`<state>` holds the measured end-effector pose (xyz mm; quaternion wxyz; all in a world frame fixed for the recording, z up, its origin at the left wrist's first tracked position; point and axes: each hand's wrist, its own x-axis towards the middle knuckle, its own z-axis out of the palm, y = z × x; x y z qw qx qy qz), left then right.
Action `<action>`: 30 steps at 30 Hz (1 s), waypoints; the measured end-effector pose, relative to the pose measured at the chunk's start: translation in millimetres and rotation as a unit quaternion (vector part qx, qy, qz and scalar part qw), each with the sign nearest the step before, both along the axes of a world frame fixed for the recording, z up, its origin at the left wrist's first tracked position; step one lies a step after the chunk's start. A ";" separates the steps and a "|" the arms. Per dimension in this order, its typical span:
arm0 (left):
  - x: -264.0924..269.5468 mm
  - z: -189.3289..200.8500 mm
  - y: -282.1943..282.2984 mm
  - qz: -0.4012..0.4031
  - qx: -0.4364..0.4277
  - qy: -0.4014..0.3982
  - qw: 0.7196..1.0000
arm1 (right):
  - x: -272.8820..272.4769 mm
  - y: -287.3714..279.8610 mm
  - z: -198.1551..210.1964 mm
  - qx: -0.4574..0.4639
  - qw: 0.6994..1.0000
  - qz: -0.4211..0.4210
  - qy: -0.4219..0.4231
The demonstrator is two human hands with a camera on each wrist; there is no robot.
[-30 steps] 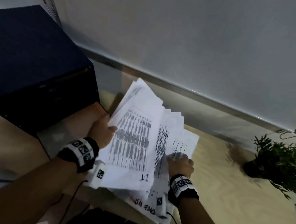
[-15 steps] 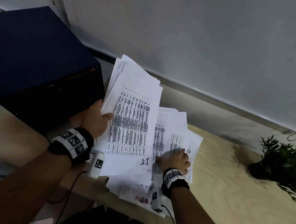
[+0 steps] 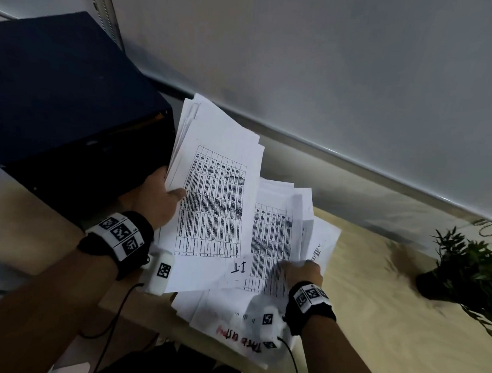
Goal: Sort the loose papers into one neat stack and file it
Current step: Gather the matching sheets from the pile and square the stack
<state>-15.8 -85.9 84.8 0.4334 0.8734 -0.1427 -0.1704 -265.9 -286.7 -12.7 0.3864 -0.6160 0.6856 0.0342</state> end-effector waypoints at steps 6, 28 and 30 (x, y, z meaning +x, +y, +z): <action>-9.6 4.2 -8.3 -0.007 0.053 -0.013 0.998 | -26.9 -17.1 9.3 -0.042 0.997 0.046 -0.052; -37.8 -62.0 -30.1 -0.080 0.019 0.068 0.994 | -72.0 -58.6 235.0 -0.401 0.897 0.117 -0.143; -44.2 -68.1 -30.8 -0.106 0.021 0.081 0.991 | -69.9 -58.0 240.3 -0.377 0.908 0.104 -0.153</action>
